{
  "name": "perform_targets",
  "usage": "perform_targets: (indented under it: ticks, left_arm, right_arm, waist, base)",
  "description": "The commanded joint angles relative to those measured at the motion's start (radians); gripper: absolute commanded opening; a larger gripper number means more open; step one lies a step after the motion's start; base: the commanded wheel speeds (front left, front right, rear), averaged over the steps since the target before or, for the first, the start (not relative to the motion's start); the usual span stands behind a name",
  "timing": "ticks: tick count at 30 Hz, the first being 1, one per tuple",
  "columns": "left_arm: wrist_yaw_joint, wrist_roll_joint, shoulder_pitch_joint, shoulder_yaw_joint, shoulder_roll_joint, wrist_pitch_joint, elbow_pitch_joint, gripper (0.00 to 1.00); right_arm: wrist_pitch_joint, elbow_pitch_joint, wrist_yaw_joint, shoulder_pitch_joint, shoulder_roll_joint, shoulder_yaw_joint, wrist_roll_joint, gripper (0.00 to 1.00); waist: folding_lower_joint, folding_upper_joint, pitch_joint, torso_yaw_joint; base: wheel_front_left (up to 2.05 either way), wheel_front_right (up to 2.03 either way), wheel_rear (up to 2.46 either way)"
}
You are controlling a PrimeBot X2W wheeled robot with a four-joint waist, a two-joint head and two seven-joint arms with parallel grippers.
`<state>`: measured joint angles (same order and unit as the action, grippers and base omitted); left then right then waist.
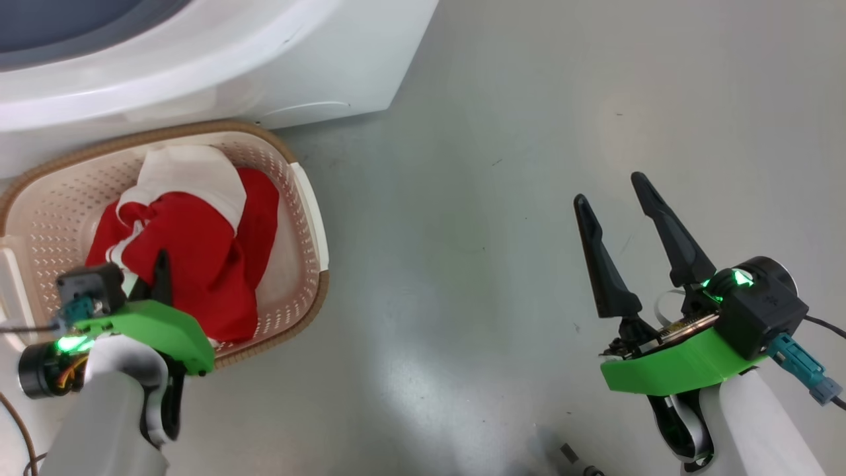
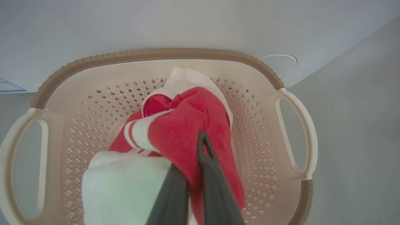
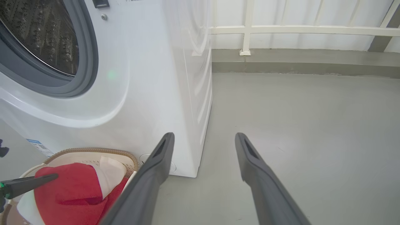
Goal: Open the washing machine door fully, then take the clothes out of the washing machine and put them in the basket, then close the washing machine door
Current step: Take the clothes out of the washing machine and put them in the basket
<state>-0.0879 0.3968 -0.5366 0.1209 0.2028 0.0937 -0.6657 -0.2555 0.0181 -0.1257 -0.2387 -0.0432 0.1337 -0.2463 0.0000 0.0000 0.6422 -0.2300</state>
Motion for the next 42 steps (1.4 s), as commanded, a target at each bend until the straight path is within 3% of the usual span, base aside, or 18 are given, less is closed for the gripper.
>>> perform_targets:
  ticks: [1, 6, 18, 21, 23, 25, 26, 42]
  left_arm:
    - [0.012, 0.011, -0.015, -0.026, 0.022, -0.011, -0.019, 0.0]
    - [0.04, 0.032, -0.075, -0.021, 0.028, -0.069, -0.164, 0.0]
    - [0.103, 0.096, -0.163, -0.038, 0.015, -0.1, -0.408, 0.0]
    - [0.116, 0.099, -0.181, -0.034, 0.016, -0.093, -0.445, 0.37]
    - [0.125, 0.101, -0.192, -0.032, 0.015, -0.086, -0.466, 0.47]
    - [0.133, 0.104, -0.204, -0.031, 0.014, -0.079, -0.481, 0.88]
    - [0.138, 0.105, -0.209, -0.029, 0.014, -0.071, -0.486, 1.0]
    - [0.162, 0.108, -0.212, -0.012, 0.018, 0.04, -0.508, 1.0]
  right_arm:
    - [-0.006, -0.018, -0.005, -0.006, -0.007, 0.021, -0.008, 1.0]
    - [-0.006, -0.014, -0.005, -0.011, -0.007, 0.023, -0.011, 1.0]
    - [-0.006, -0.011, -0.005, -0.018, -0.007, 0.023, -0.015, 1.0]
    - [-0.006, -0.009, -0.005, -0.019, -0.007, 0.021, -0.015, 1.0]
    - [-0.006, -0.008, -0.005, -0.019, -0.007, 0.021, -0.014, 1.0]
    - [-0.006, -0.006, -0.005, -0.019, -0.007, 0.02, -0.014, 1.0]
    - [-0.006, -0.005, -0.005, -0.02, -0.007, 0.021, -0.014, 1.0]
    - [-0.006, 0.011, -0.005, 0.006, -0.007, 0.019, -0.004, 1.0]
  waist:
    - [0.0, 0.0, 0.003, -0.003]
    - [0.0, 0.0, 0.008, -0.014]
    - [0.0, 0.0, 0.028, -0.03]
    - [0.0, 0.0, 0.028, -0.029]
    - [0.0, 0.0, 0.027, -0.027]
    - [0.0, 0.0, 0.025, -0.024]
    - [0.0, 0.0, 0.024, -0.023]
    - [0.0, 0.0, -0.041, -0.007]
  base:
    - [0.0, 0.0, 0.0]
    - [0.0, 0.0, 0.0]
    - [0.0, 0.0, 0.0]
    - [0.0, 0.0, 0.0]
    - [0.0, 0.0, 0.0]
    - [0.0, 0.0, 0.0]
    - [0.0, 0.0, 0.0]
    - [0.0, 0.0, 0.0]
